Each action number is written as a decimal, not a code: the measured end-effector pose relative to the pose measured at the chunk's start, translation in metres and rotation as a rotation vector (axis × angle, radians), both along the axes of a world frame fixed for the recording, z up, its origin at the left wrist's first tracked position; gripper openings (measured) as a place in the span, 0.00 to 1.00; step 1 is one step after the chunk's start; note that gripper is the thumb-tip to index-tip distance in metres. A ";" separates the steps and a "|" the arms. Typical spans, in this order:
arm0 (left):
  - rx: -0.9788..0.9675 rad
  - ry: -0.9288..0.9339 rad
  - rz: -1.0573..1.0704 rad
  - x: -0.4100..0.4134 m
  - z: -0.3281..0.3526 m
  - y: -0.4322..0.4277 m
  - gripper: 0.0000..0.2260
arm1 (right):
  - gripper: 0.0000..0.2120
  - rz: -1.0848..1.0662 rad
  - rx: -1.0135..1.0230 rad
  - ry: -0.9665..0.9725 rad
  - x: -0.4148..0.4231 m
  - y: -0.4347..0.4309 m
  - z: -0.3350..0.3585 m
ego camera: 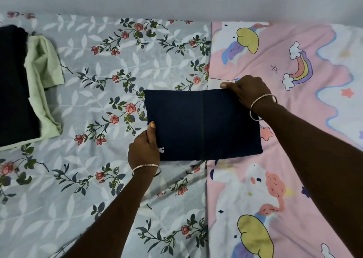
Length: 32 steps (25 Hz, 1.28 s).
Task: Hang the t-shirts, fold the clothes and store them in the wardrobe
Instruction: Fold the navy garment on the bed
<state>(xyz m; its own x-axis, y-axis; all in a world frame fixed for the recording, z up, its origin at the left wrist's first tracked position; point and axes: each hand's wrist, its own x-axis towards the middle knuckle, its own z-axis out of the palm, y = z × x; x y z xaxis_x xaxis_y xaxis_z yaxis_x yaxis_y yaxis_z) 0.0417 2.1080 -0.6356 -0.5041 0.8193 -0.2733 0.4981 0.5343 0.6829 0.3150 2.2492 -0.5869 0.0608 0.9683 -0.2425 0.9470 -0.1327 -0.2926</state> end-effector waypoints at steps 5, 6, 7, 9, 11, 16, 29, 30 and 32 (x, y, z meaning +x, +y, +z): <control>0.010 -0.051 -0.009 -0.001 0.005 0.010 0.26 | 0.28 -0.247 0.054 0.010 -0.002 -0.008 -0.012; 0.006 -0.029 -0.026 -0.002 0.005 0.010 0.26 | 0.26 -0.298 0.079 -0.047 -0.007 -0.011 -0.005; 0.003 0.000 -0.043 -0.003 0.005 0.009 0.26 | 0.25 -0.312 0.149 -0.132 -0.015 -0.013 0.004; 0.001 0.051 -0.062 -0.003 0.006 0.008 0.26 | 0.22 -0.217 0.395 -0.237 -0.043 -0.027 0.023; -0.005 0.099 -0.078 -0.003 0.005 0.010 0.26 | 0.25 -0.012 0.526 -0.062 -0.090 -0.058 0.031; -0.086 0.083 -0.115 -0.006 0.003 0.013 0.26 | 0.30 0.293 0.222 -0.141 -0.115 -0.115 -0.027; -0.141 -0.037 -0.042 -0.006 0.018 0.019 0.26 | 0.30 -0.267 0.002 -0.010 -0.048 -0.085 -0.033; -0.121 -0.074 -0.017 -0.007 0.021 0.018 0.25 | 0.30 -0.315 0.028 0.034 -0.044 -0.089 -0.030; -0.127 -0.255 0.087 -0.009 0.026 0.017 0.24 | 0.32 -0.449 0.061 0.174 -0.034 -0.101 -0.025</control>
<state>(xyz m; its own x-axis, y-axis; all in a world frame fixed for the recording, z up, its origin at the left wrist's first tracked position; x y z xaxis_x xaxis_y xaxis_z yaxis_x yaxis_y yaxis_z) 0.0324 2.1249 -0.6099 -0.4729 0.7270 -0.4979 0.2680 0.6570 0.7047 0.2808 2.1478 -0.6117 0.4391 0.8686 -0.2296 0.7366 -0.4943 -0.4616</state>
